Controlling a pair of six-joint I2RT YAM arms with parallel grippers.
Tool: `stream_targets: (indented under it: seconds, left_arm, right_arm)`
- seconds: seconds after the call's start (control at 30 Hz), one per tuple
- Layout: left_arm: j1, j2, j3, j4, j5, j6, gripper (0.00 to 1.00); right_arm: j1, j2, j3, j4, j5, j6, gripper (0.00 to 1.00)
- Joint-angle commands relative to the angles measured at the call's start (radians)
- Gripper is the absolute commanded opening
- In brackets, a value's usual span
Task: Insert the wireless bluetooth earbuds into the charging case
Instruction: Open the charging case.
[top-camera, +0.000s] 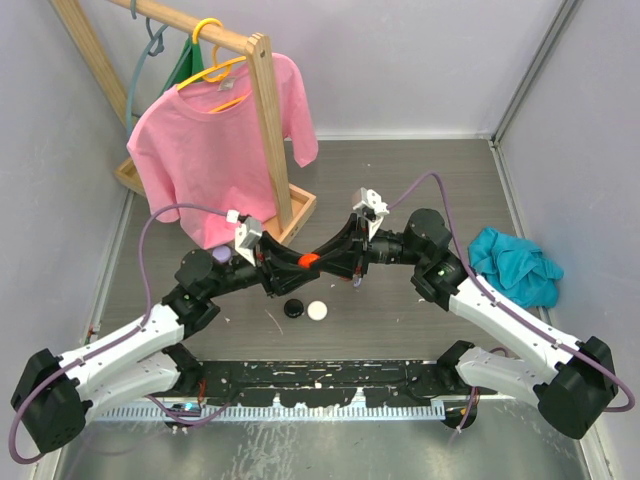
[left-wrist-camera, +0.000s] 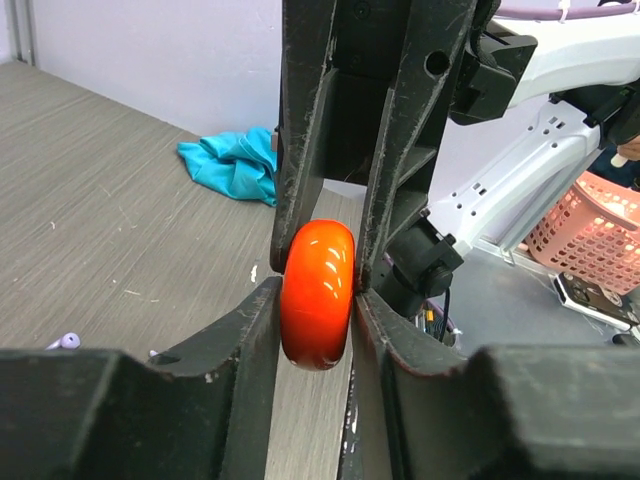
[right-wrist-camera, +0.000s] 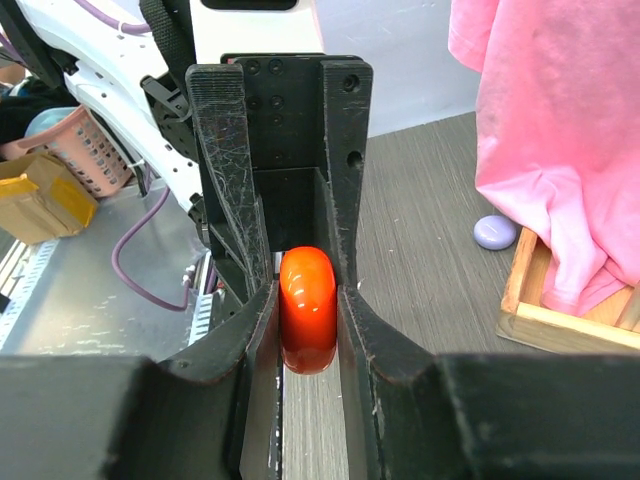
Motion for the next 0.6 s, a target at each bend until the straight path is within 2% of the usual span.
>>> stream_targets:
  seconds: [0.0, 0.1, 0.37, 0.57]
  left_arm:
    - [-0.002, -0.004, -0.003, 0.077, -0.019, 0.000, 0.31]
    - [-0.002, -0.006, -0.010, 0.078, -0.014, 0.022, 0.21]
    - [-0.004, -0.037, -0.059, 0.079, 0.037, 0.201, 0.01]
    - [-0.027, -0.057, -0.079, 0.082, 0.083, 0.346, 0.00]
  right_arm:
    - [0.012, -0.002, 0.007, 0.073, 0.006, 0.011, 0.15]
    - [0.013, -0.008, 0.004, 0.071, 0.016, 0.008, 0.17]
    - [0.012, -0.016, 0.013, 0.006, 0.047, -0.037, 0.35]
    - [0.012, -0.007, 0.017, -0.020, 0.069, -0.056, 0.43]
